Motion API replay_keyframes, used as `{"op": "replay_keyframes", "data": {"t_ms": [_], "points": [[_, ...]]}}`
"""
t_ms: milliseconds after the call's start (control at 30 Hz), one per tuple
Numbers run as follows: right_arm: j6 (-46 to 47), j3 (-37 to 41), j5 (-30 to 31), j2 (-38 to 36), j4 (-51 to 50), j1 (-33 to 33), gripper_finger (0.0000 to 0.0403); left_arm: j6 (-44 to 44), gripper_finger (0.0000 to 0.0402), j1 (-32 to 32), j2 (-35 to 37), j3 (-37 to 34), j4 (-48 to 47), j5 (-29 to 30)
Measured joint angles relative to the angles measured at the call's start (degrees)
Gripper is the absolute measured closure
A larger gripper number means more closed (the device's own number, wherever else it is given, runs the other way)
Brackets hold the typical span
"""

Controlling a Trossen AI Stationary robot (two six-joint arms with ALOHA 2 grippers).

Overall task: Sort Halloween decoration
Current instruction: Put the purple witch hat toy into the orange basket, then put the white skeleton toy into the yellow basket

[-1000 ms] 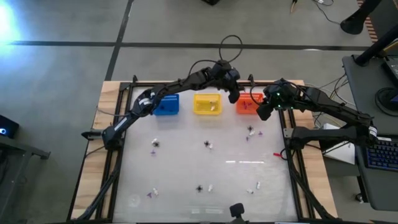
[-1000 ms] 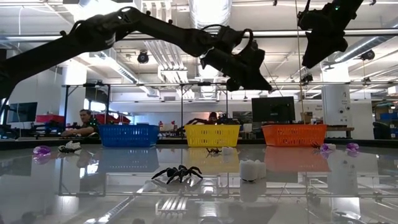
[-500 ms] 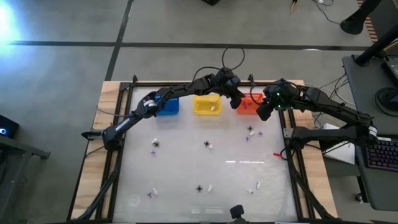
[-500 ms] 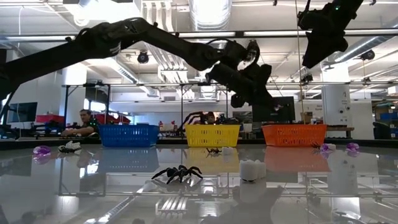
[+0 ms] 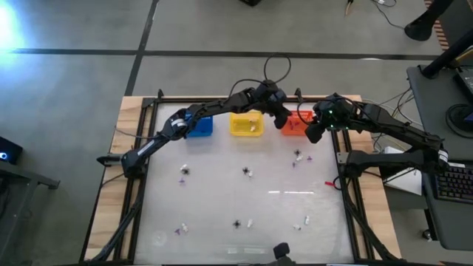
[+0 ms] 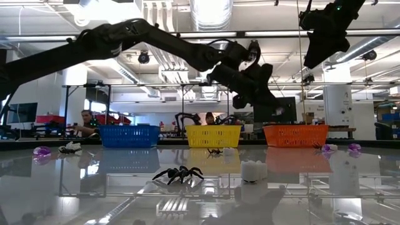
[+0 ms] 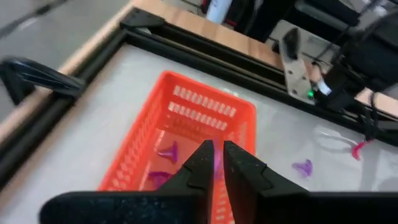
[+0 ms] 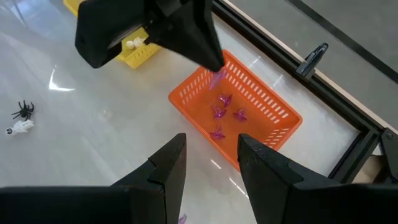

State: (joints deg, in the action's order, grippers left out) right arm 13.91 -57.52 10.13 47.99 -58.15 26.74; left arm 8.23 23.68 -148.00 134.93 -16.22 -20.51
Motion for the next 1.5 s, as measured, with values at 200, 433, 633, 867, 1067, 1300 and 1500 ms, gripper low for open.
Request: {"op": "replay_keyframes", "data": {"t_ms": [200, 433, 633, 867, 1067, 1300, 1500], "points": [[0.0, 0.0, 0.0, 0.0, 0.04, 0.0, 0.0266, 0.03, 0.0337, 0.02, -0.77, 0.0, -0.8, -3.01], [0.0, 0.0, -0.02, 0.0, -0.4, 0.0, 0.0266, -4.25, 0.0301, 0.04, 0.73, -0.01, -3.69, -3.23], [0.0, 0.0, -0.08, 0.05, -4.06, 0.01, 0.0266, -16.46, 0.0308, -1.86, 5.63, -0.02, -15.65, 0.12], [0.02, 0.0, -3.92, 0.07, -6.85, 0.02, 0.0266, -23.28, 0.0323, -4.33, 10.18, -0.04, -30.41, 3.1], [0.05, 0.0, -8.96, 0.2, -6.89, 0.0, 0.0266, -24.05, 0.033, -6.29, 11.76, -0.07, -41.25, 5.66], [2.64, 0.02, -9.18, 0.17, -9.2, -0.01, 0.0266, -25.08, 0.0344, -9.93, 14.99, -0.07, -47.72, 11.97], [4.49, 2.0, -9.28, 0.11, -9.53, -2.09, 0.0266, -23.91, 0.0354, -12.67, 19.81, -0.07, -53.98, 14.09]]}}
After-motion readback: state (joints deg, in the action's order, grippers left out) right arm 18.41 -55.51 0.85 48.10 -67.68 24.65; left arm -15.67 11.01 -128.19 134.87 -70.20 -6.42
